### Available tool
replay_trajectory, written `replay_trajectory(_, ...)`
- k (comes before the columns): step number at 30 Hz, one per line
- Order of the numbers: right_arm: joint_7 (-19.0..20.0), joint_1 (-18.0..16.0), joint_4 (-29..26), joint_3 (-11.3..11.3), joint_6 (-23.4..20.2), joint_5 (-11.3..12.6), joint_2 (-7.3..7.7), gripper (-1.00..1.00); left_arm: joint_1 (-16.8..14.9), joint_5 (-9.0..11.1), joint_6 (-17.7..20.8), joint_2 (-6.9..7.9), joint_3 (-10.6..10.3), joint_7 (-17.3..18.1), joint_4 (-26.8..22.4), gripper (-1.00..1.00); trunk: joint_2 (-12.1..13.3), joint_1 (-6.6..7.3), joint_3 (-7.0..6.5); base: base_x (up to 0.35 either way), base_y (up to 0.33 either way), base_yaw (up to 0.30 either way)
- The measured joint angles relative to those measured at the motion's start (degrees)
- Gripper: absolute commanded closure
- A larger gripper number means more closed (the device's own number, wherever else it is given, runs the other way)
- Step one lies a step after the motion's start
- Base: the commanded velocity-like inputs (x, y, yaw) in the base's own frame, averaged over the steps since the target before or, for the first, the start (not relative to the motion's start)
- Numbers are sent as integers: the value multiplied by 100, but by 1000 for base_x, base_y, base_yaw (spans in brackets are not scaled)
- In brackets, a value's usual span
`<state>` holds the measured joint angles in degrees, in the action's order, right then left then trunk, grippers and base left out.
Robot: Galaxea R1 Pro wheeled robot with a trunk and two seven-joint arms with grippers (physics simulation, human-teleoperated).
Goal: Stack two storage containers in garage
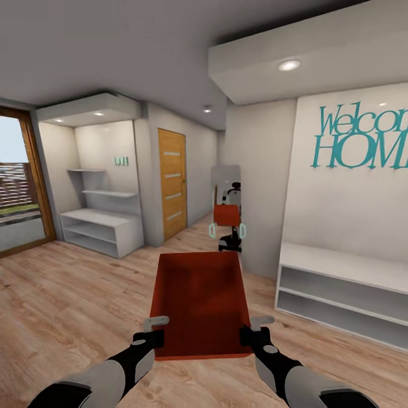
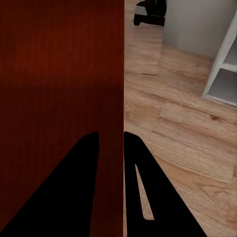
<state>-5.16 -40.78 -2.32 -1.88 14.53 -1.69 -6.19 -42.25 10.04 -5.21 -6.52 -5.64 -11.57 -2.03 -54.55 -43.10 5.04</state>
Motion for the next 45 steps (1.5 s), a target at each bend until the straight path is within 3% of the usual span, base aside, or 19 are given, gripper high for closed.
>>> replay_trajectory(13, -1, 0, 0, 4, 1, -8, -1, 100, 0, -2, 0, 1, 1, 0, -1, 100, 0, 0, 0, 324, 0, 34)
replay_trajectory(45, 0, -1, 1, -1, -1, 0, -1, 100, 1, 0, -1, 1, 0, -1, -1, 100, 0, 0, 0, 324, 0, 264)
